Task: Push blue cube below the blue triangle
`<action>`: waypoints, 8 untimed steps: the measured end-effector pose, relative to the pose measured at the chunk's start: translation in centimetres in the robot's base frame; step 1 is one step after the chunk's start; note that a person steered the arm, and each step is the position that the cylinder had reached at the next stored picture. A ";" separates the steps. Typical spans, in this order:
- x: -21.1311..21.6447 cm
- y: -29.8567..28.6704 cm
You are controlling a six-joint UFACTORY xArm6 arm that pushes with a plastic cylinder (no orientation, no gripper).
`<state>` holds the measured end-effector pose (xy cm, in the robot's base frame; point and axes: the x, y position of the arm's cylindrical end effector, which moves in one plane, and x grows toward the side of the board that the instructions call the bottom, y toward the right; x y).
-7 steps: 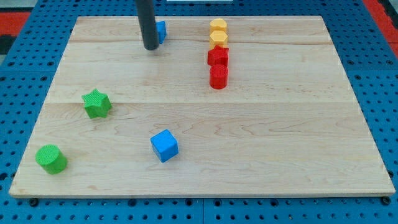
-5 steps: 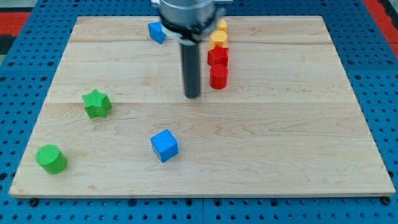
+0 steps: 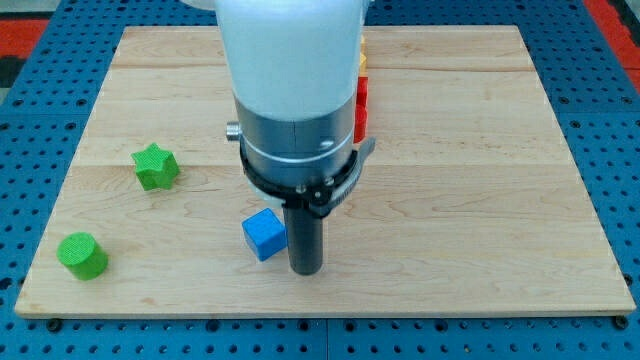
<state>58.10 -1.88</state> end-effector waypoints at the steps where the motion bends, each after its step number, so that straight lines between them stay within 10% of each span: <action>1: 0.6 -2.4; 8: -15.8 -7.6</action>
<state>42.26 -9.48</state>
